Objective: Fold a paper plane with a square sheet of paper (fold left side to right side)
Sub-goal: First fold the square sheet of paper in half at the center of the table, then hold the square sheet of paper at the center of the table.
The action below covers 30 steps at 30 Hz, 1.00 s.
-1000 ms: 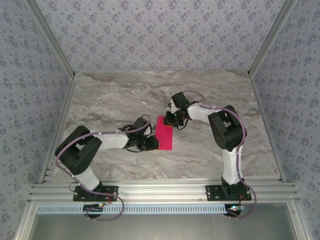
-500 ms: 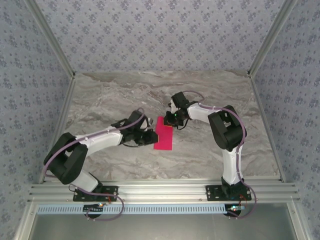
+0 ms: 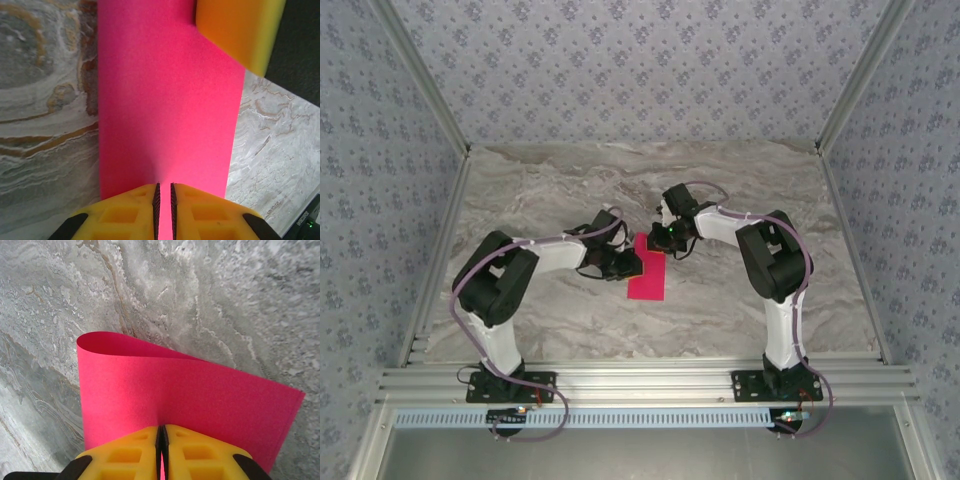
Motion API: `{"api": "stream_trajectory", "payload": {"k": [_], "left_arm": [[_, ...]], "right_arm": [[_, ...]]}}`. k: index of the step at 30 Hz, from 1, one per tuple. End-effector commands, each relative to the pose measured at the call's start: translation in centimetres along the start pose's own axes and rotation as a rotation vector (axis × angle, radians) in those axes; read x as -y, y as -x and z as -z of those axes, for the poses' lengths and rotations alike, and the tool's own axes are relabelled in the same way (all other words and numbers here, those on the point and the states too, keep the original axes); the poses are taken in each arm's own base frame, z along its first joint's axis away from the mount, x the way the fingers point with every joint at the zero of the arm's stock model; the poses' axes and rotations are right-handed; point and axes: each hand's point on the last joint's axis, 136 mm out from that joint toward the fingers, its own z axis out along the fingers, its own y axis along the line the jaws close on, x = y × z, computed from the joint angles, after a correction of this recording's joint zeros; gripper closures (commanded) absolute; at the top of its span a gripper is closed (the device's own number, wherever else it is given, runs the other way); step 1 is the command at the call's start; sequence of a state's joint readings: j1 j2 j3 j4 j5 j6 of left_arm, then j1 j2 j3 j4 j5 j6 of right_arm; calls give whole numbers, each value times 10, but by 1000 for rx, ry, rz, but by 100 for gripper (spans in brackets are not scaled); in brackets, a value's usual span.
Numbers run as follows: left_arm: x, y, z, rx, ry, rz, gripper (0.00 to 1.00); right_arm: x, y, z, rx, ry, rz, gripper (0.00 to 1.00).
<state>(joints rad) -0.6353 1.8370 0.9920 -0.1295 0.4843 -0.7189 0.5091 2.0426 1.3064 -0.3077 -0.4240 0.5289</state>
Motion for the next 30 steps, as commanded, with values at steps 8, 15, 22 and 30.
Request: {"api": "stream_trajectory", "payload": {"k": [8, 15, 22, 30], "left_arm": [[-16, -25, -16, -57, 52, 29, 84], [-33, -37, -24, -71, 103, 68, 84], [-31, -36, -22, -61, 107, 71, 84], [-27, -33, -20, -48, 103, 76, 85]], "right_arm": [[-10, 12, 9, -2, -5, 48, 82], [-31, 36, 55, 96, 6, 109, 73], [-31, -17, 81, 74, -4, 113, 73], [-23, -101, 43, -81, 20, 67, 81]]}}
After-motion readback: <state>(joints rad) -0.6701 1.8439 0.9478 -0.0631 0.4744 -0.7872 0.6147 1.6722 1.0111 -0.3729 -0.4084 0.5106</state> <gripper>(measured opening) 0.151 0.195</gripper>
